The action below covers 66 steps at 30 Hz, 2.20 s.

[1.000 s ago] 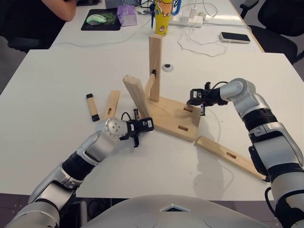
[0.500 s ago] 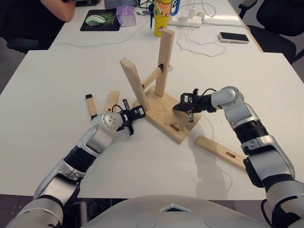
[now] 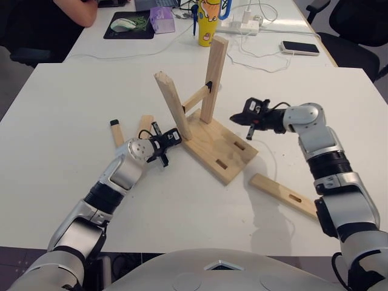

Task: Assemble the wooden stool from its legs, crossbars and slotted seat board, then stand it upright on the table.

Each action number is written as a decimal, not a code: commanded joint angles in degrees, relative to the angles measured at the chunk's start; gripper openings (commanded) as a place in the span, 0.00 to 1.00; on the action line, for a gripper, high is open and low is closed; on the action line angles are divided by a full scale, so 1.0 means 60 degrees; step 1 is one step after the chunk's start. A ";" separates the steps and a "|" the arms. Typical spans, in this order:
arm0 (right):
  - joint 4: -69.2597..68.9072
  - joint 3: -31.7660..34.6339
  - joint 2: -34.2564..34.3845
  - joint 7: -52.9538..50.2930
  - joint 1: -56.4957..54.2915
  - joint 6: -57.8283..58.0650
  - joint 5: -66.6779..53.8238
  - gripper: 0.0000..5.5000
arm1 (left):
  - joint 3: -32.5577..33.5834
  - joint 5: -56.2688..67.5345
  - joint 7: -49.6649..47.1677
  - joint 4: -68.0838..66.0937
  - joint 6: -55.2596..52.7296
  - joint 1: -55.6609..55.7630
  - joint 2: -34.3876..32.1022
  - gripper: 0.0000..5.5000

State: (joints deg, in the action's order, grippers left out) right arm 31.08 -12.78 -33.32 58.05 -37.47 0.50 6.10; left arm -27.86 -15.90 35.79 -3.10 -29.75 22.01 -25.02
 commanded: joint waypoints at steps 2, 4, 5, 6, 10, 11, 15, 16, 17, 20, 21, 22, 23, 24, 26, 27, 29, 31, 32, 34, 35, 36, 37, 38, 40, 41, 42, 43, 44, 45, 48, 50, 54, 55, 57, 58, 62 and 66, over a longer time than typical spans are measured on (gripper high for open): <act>0.0666 -0.0882 -0.0993 0.0197 -0.0057 -0.0401 0.1385 0.00 | -0.0322 0.0001 0.0313 0.0189 -0.0512 -0.0604 0.0087 0.01; 0.0642 -0.1104 -0.1078 0.0620 0.0068 -0.0403 0.1484 0.00 | -0.0326 0.0013 0.0303 0.0282 -0.0598 -0.0593 0.0137 0.01; 0.0523 -0.1166 -0.1051 0.0921 0.0167 -0.0303 0.1390 0.00 | -0.0329 0.0015 0.0301 0.0289 -0.0622 -0.0568 0.0161 0.01; 0.0376 -0.1209 -0.1028 0.1205 0.0264 -0.0218 0.1273 0.00 | -0.0335 0.0010 0.0300 0.0302 -0.0647 -0.0550 0.0181 0.01; -0.0677 -0.1206 -0.0788 0.2276 0.0696 0.0577 0.0567 0.00 | -0.0316 0.0007 0.0336 0.0181 -0.0617 -0.0426 0.0217 0.01; -0.0992 -0.1230 -0.0751 0.2517 0.0819 0.0813 0.0412 0.00 | -0.0297 0.0009 0.0349 0.0101 -0.0580 -0.0387 0.0213 0.01; -0.2026 -0.1237 -0.0629 0.3001 0.1213 0.1634 -0.0066 0.00 | -0.0173 0.0044 0.0400 -0.0233 -0.0434 -0.0229 0.0176 0.01; -0.2189 -0.1233 -0.0596 0.3016 0.1282 0.1761 -0.0133 0.00 | -0.0144 0.0051 0.0410 -0.0312 -0.0393 -0.0198 0.0172 0.01; -0.2363 -0.1235 -0.0568 0.3013 0.1369 0.1901 -0.0208 0.00 | -0.0124 0.0054 0.0423 -0.0393 -0.0354 -0.0160 0.0170 0.01; -0.2826 -0.1186 -0.0533 0.2929 0.1626 0.2229 -0.0374 0.00 | -0.0076 0.0051 0.0455 -0.0560 -0.0266 -0.0073 0.0170 0.01; -0.2966 -0.1150 -0.0528 0.2907 0.1699 0.2326 -0.0443 0.00 | -0.0047 0.0051 0.0457 -0.0592 -0.0250 -0.0059 0.0168 0.01; -0.3167 -0.1102 -0.0528 0.2946 0.1786 0.2509 -0.0579 0.00 | -0.0005 0.0047 0.0441 -0.0640 -0.0229 -0.0038 0.0164 0.01; -0.3296 -0.1066 -0.0523 0.2894 0.1830 0.2614 -0.0658 0.00 | 0.0031 0.0029 0.0429 -0.0655 -0.0228 -0.0046 0.0134 0.01; -0.3405 -0.1055 -0.0553 0.2904 0.1873 0.2686 -0.0716 0.00 | 0.0071 0.0024 0.0413 -0.0651 -0.0225 -0.0064 0.0116 0.01; -0.3630 -0.0948 -0.0569 0.2913 0.1954 0.2900 -0.0951 0.00 | 0.0122 0.0017 0.0414 -0.0626 -0.0225 -0.0109 0.0090 0.01; -0.3737 -0.0941 -0.0572 0.2966 0.1975 0.3024 -0.1060 0.00 | 0.0142 0.0013 0.0403 -0.0625 -0.0216 -0.0141 0.0082 0.01; -0.3853 -0.1007 -0.0555 0.2914 0.1993 0.3108 -0.1105 0.00 | 0.0162 0.0000 0.0385 -0.0644 -0.0205 -0.0182 0.0082 0.01; -0.3820 -0.1082 -0.0578 0.2744 0.2003 0.3029 -0.0996 0.00 | 0.0177 -0.0006 0.0383 -0.0630 -0.0210 -0.0188 0.0102 0.01; -0.3754 -0.1049 -0.0599 0.2607 0.2007 0.2958 -0.0944 0.00 | 0.0190 0.0000 0.0384 -0.0591 -0.0224 -0.0178 0.0117 0.01; -0.3855 -0.0728 -0.0723 0.2315 0.2031 0.3072 -0.1029 0.00 | 0.0259 0.0007 0.0386 -0.0345 -0.0289 -0.0201 0.0077 0.01; -0.3984 -0.0531 -0.0793 0.2188 0.2057 0.3151 -0.1126 0.00 | 0.0299 0.0011 0.0381 -0.0192 -0.0330 -0.0232 0.0050 0.01; -0.4389 -0.0214 -0.0942 0.2170 0.2160 0.3516 -0.1402 0.00 | 0.0413 0.0030 0.0362 0.0107 -0.0402 -0.0306 -0.0020 0.01; -0.5064 0.0270 -0.1182 0.2144 0.2389 0.4061 -0.1792 0.00 | 0.0532 0.0026 0.0382 0.0525 -0.0457 -0.0401 -0.0163 0.01; -0.5800 0.0721 -0.1477 0.2232 0.2671 0.4764 -0.2234 0.00 | 0.0675 0.0038 0.0385 0.0918 -0.0532 -0.0507 -0.0285 0.01; -0.7528 0.1745 -0.2621 0.2835 0.3544 0.6434 -0.3342 0.05 | 0.1196 0.0174 0.0212 0.1734 -0.0749 -0.0783 -0.0379 0.00; -0.8171 0.2176 -0.3275 0.3259 0.3843 0.7171 -0.3918 0.08 | 0.1497 0.0245 0.0080 0.2153 -0.0931 -0.0993 -0.0378 0.00; -0.8590 0.2501 -0.3829 0.3586 0.3985 0.7718 -0.4373 0.11 | 0.1784 0.0327 -0.0053 0.2547 -0.1122 -0.1215 -0.0343 0.00; -0.8797 0.2693 -0.4318 0.3881 0.3962 0.8135 -0.4714 0.13 | 0.2049 0.0357 -0.0231 0.2891 -0.1286 -0.1450 -0.0303 0.00; -0.9026 0.2873 -0.4863 0.4124 0.4123 0.8396 -0.4900 0.17 | 0.2239 0.0393 -0.0386 0.3072 -0.1344 -0.1599 -0.0280 0.00; -0.8983 0.2724 -0.5298 0.4397 0.4071 0.8275 -0.4900 0.19 | 0.2419 0.0365 -0.0597 0.3377 -0.1497 -0.1882 -0.0248 0.00; -0.8879 0.2585 -0.6231 0.4743 0.4717 0.7913 -0.4813 0.28 | 0.2549 0.0388 -0.0897 0.3798 -0.1617 -0.2409 -0.0207 0.00; -0.8726 0.2603 -0.6232 0.4431 0.4734 0.7954 -0.4833 0.32 | 0.2515 0.0427 -0.1046 0.3903 -0.1642 -0.2581 -0.0106 0.00; -0.8196 0.1788 -0.6682 0.4133 0.5144 0.6752 -0.3736 0.41 | 0.2339 0.0402 -0.1258 0.4004 -0.1727 -0.2831 0.0049 0.00; -0.8054 0.1698 -0.6616 0.3964 0.5240 0.6657 -0.3609 0.43 | 0.2297 0.0415 -0.1279 0.3972 -0.1685 -0.2825 0.0069 0.00; -0.7833 0.1459 -0.6582 0.3736 0.5359 0.6442 -0.3327 0.49 | 0.2229 0.0413 -0.1307 0.3924 -0.1606 -0.2794 0.0066 0.00; -0.7791 0.1415 -0.6528 0.3667 0.5394 0.6424 -0.3331 0.52 | 0.2213 0.0453 -0.1290 0.3880 -0.1573 -0.2772 0.0061 0.00; -0.7825 0.1225 -0.6478 0.3433 0.5574 0.6311 -0.3185 0.61 | 0.2247 0.0550 -0.1246 0.3784 -0.1462 -0.2790 -0.0005 0.00; -0.7894 0.1075 -0.6414 0.3071 0.6067 0.6099 -0.3015 0.65 | 0.2216 0.0622 -0.1174 0.3759 -0.1398 -0.2729 -0.0053 0.00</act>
State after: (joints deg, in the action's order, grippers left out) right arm -15.63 -5.83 -72.17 77.81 -2.97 37.76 -12.29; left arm -14.47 -12.58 28.27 19.80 -38.38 5.27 -24.70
